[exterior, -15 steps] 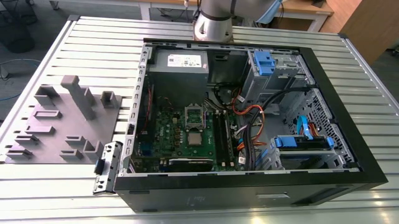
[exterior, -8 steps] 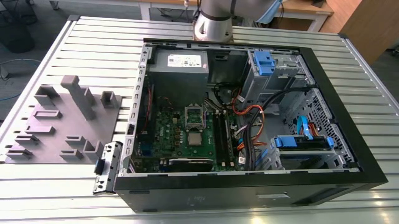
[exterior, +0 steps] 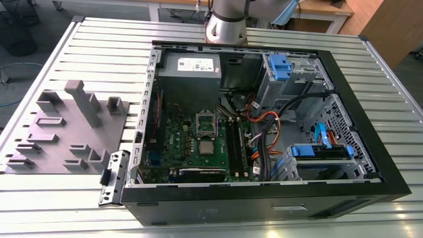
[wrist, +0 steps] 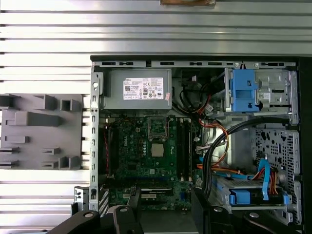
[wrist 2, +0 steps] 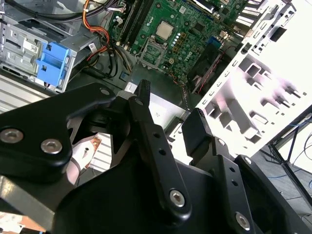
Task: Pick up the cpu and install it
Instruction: 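Place the cpu into insertion slot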
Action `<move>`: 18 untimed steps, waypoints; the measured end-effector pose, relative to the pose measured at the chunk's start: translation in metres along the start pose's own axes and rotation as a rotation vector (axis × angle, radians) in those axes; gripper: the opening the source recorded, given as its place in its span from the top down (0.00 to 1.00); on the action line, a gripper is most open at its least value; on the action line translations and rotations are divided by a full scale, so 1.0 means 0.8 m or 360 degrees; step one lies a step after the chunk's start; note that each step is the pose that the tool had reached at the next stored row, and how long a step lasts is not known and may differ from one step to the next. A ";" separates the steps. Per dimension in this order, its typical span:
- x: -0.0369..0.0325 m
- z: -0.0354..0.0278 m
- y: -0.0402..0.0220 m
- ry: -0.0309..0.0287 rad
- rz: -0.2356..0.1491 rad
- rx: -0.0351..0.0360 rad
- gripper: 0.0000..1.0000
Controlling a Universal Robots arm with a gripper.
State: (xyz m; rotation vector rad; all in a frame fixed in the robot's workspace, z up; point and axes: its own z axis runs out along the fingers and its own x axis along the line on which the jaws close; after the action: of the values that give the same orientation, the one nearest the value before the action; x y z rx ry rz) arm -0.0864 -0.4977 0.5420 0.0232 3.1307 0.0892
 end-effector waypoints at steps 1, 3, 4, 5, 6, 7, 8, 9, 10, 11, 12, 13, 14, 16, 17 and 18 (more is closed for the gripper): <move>0.0000 0.0001 0.0000 0.00000 0.0000 0.0000 0.47; 0.0000 0.0010 -0.0001 0.00000 0.0000 0.0000 0.47; 0.0000 0.0011 -0.0001 -0.00001 0.0000 0.0000 0.47; 0.0000 0.0023 -0.0001 -0.00001 0.0000 0.0000 0.47; 0.0001 0.0036 -0.0002 -0.00001 0.0000 0.0000 0.47; 0.0000 0.0037 -0.0002 -0.00001 0.0000 0.0000 0.47; 0.0000 0.0039 -0.0002 -0.00001 0.0000 0.0000 0.47; 0.0001 0.0050 -0.0003 -0.00001 0.0000 0.0000 0.47; 0.0001 0.0052 -0.0003 -0.00001 0.0000 0.0000 0.47; 0.0001 0.0069 -0.0004 0.00000 0.0000 0.0000 0.47; 0.0001 0.0088 -0.0005 0.00000 0.0000 0.0000 0.47; 0.0001 0.0090 -0.0005 -0.00001 0.0000 0.0000 0.47; 0.0001 0.0091 -0.0005 0.00000 0.0000 0.0000 0.47; 0.0001 0.0093 -0.0005 0.00000 0.0000 0.0000 0.47; 0.0001 0.0095 -0.0006 -0.00001 0.0000 0.0000 0.47; 0.0001 0.0096 -0.0006 0.00000 0.0000 0.0000 0.47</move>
State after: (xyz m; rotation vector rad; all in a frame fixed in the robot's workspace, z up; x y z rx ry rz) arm -0.0864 -0.4978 0.5343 0.0232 3.1307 0.0892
